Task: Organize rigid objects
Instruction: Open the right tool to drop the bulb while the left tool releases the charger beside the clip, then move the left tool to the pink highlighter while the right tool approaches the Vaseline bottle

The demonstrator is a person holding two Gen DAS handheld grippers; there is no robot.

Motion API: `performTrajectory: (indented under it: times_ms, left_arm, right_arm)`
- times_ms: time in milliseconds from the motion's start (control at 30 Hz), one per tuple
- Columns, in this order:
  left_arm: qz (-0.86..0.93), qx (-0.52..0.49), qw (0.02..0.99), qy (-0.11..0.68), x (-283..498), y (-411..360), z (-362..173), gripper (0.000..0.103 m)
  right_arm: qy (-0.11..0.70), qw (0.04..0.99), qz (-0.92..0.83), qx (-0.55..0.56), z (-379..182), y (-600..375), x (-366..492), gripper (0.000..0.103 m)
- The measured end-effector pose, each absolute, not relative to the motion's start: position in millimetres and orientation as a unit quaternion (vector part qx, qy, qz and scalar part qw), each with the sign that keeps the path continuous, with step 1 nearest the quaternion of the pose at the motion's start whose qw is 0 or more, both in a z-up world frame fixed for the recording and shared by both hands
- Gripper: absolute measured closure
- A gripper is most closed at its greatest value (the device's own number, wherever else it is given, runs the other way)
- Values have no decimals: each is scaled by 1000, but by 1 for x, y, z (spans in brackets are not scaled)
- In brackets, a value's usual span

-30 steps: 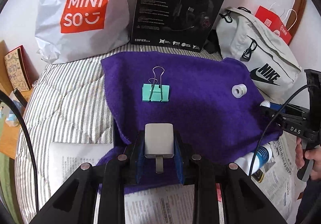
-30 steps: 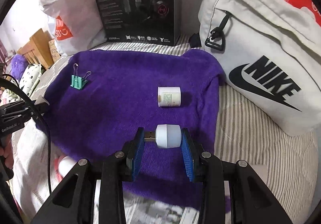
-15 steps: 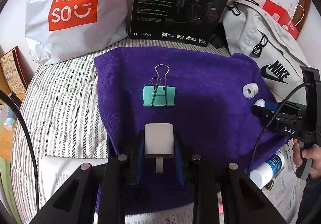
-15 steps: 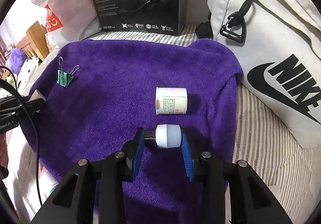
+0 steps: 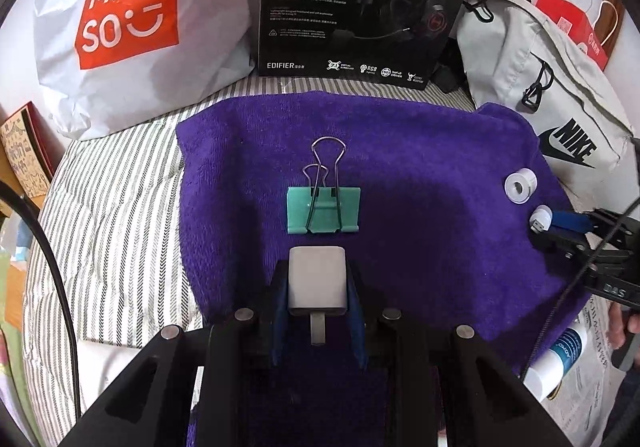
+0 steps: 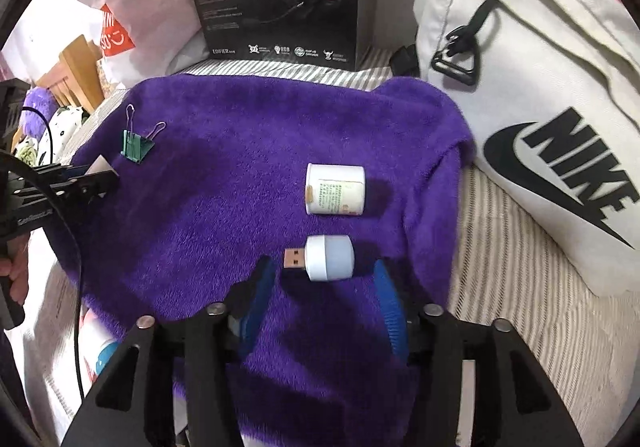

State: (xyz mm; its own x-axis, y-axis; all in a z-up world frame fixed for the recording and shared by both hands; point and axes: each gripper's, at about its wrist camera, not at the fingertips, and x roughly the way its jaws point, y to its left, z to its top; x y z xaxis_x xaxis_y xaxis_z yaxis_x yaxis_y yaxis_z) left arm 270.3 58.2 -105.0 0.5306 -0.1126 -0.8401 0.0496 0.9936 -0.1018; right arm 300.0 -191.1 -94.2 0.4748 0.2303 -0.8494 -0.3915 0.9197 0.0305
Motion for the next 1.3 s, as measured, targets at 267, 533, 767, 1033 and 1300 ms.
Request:
performTrajectory:
  times_ms: [267,533,767,1033,1300]
  left_arm:
    - [-36,-11,877,480,273,52,-103,78]
    - [-37,6,872,489,265,41,-103,54]
    - [-27,8,870,492,240,37,-95,50]
    - [-30,-15,882,469,188,37,-73,49]
    - [-42,-12,881,471,152,22,-68,49]
  right_arm:
    - [473,861,175,-72,-79,-205,279,44]
    - [468,865,170,-58,-66,-218,247,43]
    - [474,864,164,-41,-63,-234,217,43]
    - [481,862,157,-16,-63,-246,181,43]
    - [482,865,142,6,-65,-249,146,43]
